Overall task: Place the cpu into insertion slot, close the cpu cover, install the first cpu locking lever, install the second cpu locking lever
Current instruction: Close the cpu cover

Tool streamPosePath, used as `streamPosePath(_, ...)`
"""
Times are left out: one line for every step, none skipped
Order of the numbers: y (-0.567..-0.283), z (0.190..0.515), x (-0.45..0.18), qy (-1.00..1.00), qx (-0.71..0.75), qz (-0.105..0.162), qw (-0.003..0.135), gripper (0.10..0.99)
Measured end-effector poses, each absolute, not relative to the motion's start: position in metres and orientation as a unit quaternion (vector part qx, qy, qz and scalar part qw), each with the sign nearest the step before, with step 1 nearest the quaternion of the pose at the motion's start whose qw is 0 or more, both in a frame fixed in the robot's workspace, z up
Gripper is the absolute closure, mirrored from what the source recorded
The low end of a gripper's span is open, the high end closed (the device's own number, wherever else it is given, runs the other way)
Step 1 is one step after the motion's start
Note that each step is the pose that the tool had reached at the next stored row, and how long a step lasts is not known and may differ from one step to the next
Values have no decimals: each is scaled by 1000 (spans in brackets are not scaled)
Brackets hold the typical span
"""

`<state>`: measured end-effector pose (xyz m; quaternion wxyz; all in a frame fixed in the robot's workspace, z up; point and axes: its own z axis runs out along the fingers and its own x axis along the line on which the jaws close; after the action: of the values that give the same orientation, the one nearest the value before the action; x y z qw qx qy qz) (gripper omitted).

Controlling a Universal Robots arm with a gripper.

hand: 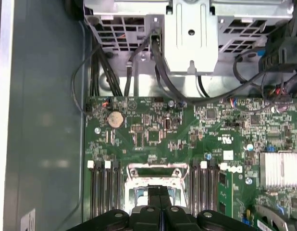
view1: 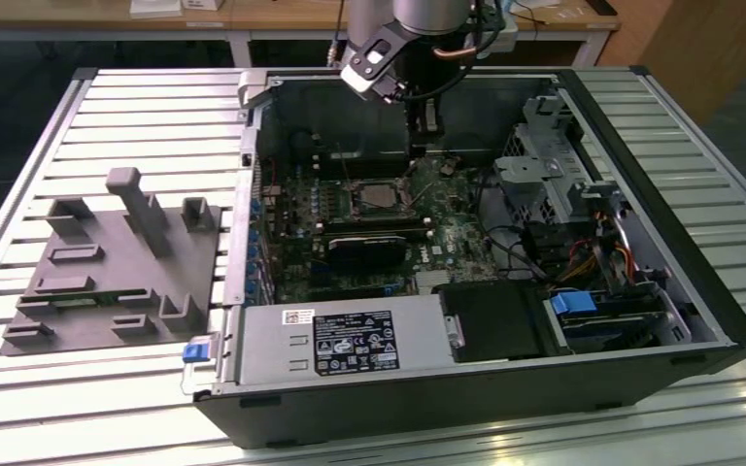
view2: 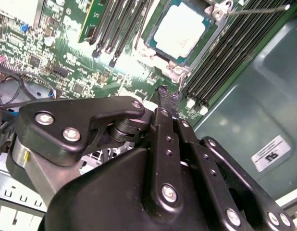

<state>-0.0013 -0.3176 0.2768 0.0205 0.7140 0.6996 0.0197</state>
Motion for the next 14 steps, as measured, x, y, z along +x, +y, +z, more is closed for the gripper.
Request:
streamPosePath(-318, 277, 0, 700, 714, 20, 20, 984)
streamPosePath(-318, 277, 2, 700, 714, 19, 20, 984)
streamPosePath(-318, 277, 4, 700, 714, 19, 20, 984)
streamPosePath(-318, 277, 7, 700, 714, 19, 20, 984)
streamPosePath(-318, 277, 9, 700, 714, 19, 20, 984)
streamPosePath(-318, 277, 11, 700, 714, 19, 20, 984)
streamPosePath(-318, 277, 14, 700, 714, 19, 19, 984)
streamPosePath(-318, 277, 16, 700, 714, 18, 19, 984)
streamPosePath(-318, 277, 19, 700, 714, 18, 19, 984)
streamPosePath(-318, 277, 21, 700, 714, 18, 19, 984)
streamPosePath(-318, 277, 23, 700, 714, 18, 19, 984)
streamPosePath(-318, 277, 25, 700, 714, 18, 19, 984)
streamPosePath(-318, 277, 27, 700, 714, 18, 19, 984)
streamPosePath(-318, 277, 28, 700, 714, 18, 19, 984)
